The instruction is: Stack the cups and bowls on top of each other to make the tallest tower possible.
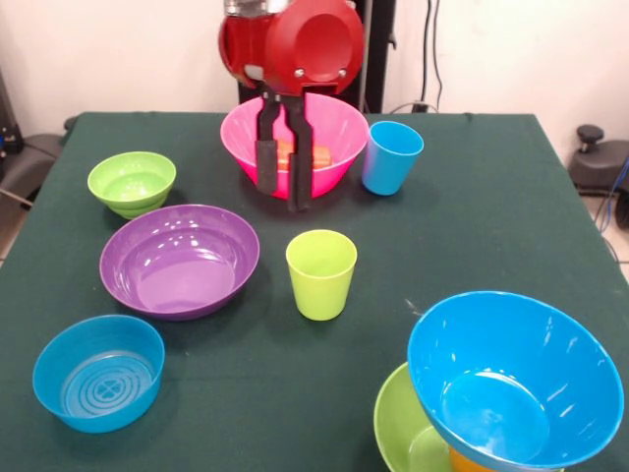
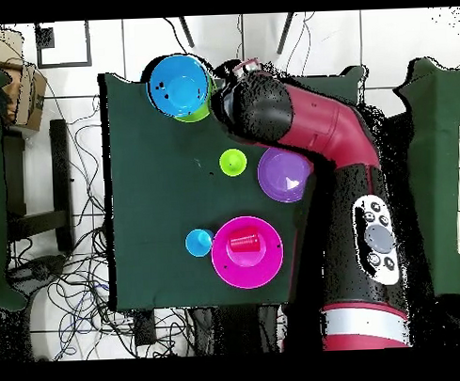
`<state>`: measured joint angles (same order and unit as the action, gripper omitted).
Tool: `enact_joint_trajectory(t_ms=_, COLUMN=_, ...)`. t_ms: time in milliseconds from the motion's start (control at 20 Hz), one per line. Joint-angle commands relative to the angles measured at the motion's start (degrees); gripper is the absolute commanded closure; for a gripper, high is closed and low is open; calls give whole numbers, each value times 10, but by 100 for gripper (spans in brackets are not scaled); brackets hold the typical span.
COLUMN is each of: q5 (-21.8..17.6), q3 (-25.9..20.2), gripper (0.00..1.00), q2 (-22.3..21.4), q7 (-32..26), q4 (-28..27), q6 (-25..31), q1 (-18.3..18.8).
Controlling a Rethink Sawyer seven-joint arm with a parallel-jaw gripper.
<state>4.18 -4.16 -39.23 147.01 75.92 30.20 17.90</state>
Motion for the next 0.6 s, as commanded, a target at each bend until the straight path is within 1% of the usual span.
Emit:
enact_joint_trajectory(t_ms=50, q5=-37, q3=-22, gripper=0, q2=33, q7=4, q4=56, q6=-41, q1=-22)
enact_joint_trajectory(t_ms=450, q5=-41, q3=-17, gripper=0, q2=42, q7=4, q4=70, q6=-74, q1=-26)
enact_joint_trajectory(t_ms=600, q5=-51, q3=-20, gripper=0, q2=44, q7=-5, q4=88, q6=-104, q1=-18)
